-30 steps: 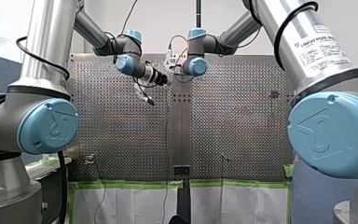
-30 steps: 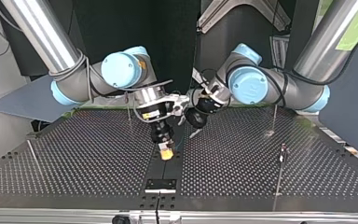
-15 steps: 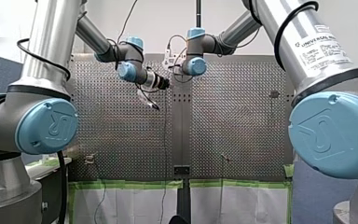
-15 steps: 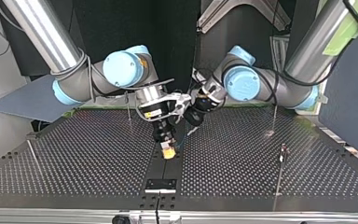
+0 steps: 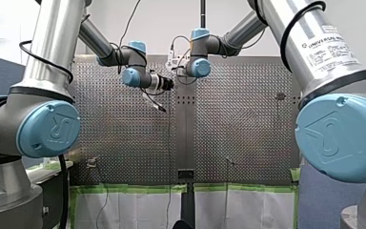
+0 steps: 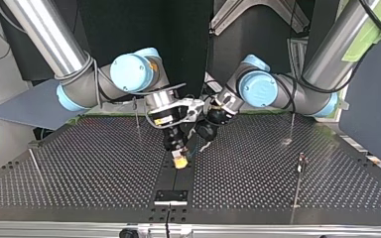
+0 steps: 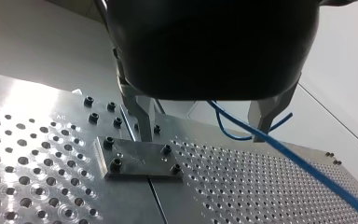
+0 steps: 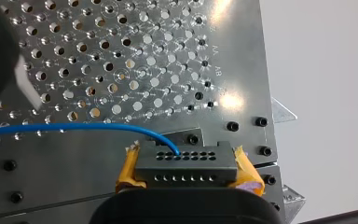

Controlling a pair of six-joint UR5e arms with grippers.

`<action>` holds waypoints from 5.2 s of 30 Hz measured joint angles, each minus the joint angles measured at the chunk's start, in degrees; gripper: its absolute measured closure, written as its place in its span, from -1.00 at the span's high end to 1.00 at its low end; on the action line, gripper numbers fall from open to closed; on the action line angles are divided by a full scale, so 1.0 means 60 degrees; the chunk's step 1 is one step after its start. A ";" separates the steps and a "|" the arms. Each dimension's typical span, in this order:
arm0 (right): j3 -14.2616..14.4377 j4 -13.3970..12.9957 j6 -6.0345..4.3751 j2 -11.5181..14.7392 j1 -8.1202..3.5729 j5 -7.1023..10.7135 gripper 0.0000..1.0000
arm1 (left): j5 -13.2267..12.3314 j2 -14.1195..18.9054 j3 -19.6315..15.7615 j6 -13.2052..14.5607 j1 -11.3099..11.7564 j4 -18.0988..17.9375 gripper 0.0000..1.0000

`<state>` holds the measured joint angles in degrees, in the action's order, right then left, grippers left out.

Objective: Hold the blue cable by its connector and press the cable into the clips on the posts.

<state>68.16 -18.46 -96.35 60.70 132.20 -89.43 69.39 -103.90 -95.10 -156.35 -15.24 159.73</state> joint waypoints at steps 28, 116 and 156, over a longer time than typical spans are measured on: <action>0.0000 0.0026 0.0000 0.0000 0.0049 0.0005 -1.00 | 0.0625 -0.0397 0.0005 0.1618 0.0011 0.0334 -0.99; 0.0193 0.0083 0.0125 -0.0023 0.0402 0.0015 -1.00 | 0.6547 0.3071 -0.0666 0.6708 0.0391 0.3463 -0.99; 0.0101 -0.0026 0.0171 0.0640 0.1075 0.0204 -1.00 | 0.7083 0.3605 -0.0669 0.7030 0.1713 0.3194 -0.99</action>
<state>68.76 -18.62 -95.32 64.54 138.65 -88.20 111.88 -82.27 -99.12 -114.17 -4.96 178.90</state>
